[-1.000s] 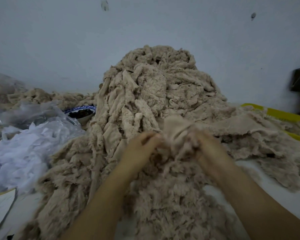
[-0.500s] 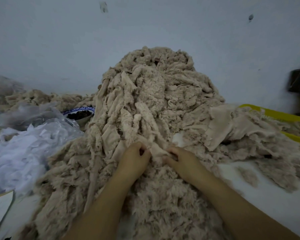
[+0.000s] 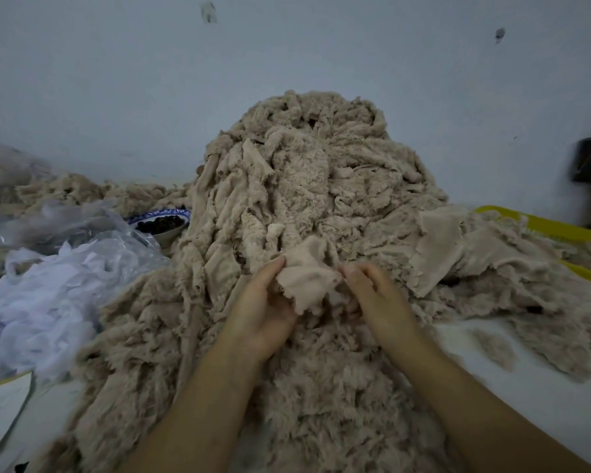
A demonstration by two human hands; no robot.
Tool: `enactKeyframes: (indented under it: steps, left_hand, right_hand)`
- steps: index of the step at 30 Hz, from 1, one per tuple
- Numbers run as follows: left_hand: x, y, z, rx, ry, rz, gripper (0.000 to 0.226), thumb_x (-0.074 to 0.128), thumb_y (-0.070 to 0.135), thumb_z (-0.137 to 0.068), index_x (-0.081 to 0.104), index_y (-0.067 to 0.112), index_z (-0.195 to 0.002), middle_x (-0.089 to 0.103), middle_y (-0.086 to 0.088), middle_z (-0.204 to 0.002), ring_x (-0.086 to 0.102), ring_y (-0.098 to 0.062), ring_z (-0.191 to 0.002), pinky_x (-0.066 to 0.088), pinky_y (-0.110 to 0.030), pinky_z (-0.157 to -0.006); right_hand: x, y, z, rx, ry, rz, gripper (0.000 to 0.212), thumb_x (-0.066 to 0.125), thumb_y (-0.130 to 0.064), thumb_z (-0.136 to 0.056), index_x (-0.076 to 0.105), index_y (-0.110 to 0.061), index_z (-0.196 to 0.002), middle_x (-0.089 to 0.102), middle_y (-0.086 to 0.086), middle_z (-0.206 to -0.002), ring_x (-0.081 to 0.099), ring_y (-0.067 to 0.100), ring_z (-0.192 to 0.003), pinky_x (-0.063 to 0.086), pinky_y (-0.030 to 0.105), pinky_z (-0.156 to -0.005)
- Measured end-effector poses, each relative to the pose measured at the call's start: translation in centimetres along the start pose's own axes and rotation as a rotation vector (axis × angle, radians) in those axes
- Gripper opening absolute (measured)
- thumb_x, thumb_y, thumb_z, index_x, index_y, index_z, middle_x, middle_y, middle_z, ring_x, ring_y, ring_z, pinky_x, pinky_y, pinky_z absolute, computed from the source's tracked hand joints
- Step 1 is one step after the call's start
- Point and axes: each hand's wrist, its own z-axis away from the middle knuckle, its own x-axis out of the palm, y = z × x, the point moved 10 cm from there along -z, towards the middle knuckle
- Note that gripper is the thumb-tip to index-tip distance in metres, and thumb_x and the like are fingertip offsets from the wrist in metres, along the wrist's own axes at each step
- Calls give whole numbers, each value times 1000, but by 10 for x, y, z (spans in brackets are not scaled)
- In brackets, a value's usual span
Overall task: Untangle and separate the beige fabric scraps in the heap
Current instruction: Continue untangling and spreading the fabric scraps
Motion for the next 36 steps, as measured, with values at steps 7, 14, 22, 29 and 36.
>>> enactKeyframes:
  steps: [7,14,22,29,36]
  left_hand:
    - [16,-10,3,10,-81,-21,26,53,26,-95,71,9,-101,71,-6,-94,66,-15,-83,55,-26,-74]
    - [21,-18,7,-46,-128,-228,27,64,43,-90,74,18,-89,74,-10,-102,72,-19,-86,58,-31,-68]
    - [17,-6,8,56,-5,-285,43,62,34,-91,68,5,-122,71,-15,-119,68,-26,-111,52,-39,-99]
    - [21,-4,14,214,41,-498,44,57,43,-96,74,4,-109,76,-13,-101,73,-21,-95,56,-29,-81]
    - [16,-5,12,218,123,-439,42,58,38,-98,71,0,-109,76,-10,-82,73,-19,-70,54,-27,-55]
  right_hand:
    - [20,9,2,107,-125,-137,16,56,-62,-87,67,-53,-96,72,-22,-89,67,-4,-81,52,17,-68]
    - [9,-1,-1,-21,-84,2,24,57,-1,-94,64,-24,-94,67,-7,-90,61,1,-74,47,16,-59]
    - [-18,4,-4,51,103,58,18,43,-23,-102,58,-32,-103,55,-13,-110,54,0,-97,42,15,-70]
    - [18,-2,5,25,-77,-28,50,42,-71,-90,63,-28,-78,67,-18,-71,61,-3,-66,44,9,-57]
    - [11,-7,4,-4,-16,-53,39,52,-33,-101,40,-19,-67,40,-16,-51,37,3,-49,33,17,-47]
